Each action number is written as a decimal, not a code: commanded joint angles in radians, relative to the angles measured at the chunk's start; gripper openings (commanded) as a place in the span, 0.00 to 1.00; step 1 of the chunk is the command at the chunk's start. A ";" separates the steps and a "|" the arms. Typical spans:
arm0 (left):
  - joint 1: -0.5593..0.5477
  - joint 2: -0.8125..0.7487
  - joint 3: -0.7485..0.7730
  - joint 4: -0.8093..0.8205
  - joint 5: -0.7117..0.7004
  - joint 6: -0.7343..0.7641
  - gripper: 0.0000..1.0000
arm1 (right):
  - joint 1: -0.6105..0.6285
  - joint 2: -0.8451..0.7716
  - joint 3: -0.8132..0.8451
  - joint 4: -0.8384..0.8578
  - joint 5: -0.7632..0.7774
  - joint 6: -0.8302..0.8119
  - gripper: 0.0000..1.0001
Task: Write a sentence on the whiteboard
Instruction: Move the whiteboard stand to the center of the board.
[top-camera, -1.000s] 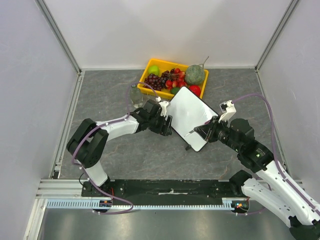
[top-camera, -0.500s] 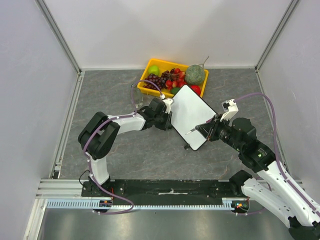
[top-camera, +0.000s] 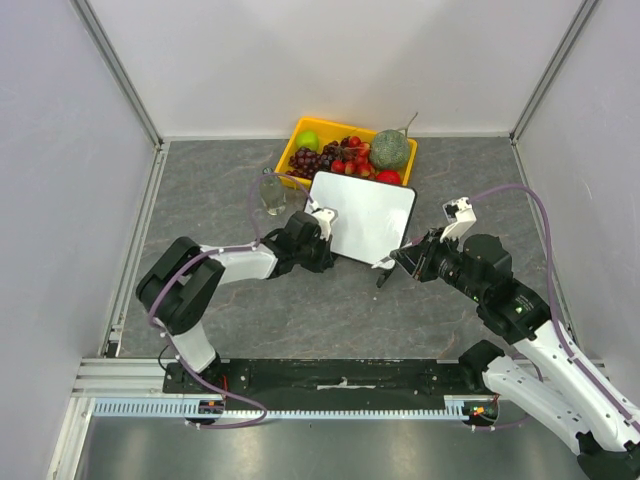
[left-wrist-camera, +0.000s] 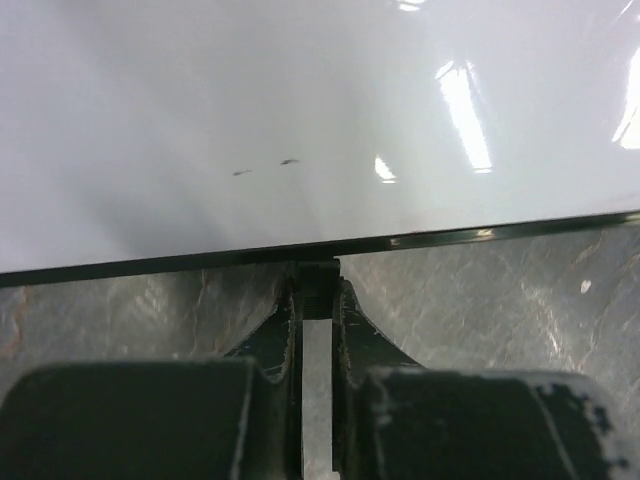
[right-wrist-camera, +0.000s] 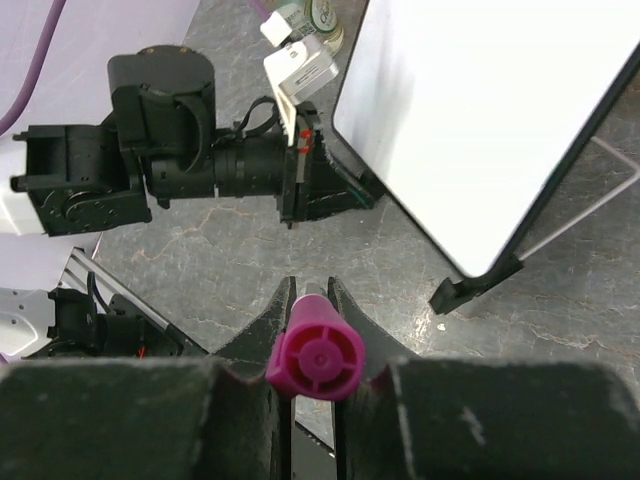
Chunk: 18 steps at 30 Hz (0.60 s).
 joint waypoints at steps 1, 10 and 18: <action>-0.015 -0.100 -0.094 -0.040 -0.058 -0.075 0.02 | -0.003 -0.006 0.039 -0.004 -0.012 -0.012 0.00; -0.099 -0.244 -0.209 -0.132 -0.205 -0.187 0.02 | -0.003 -0.023 0.028 -0.004 -0.016 -0.006 0.00; -0.211 -0.267 -0.236 -0.215 -0.317 -0.343 0.02 | -0.003 -0.027 0.017 -0.005 -0.016 -0.006 0.00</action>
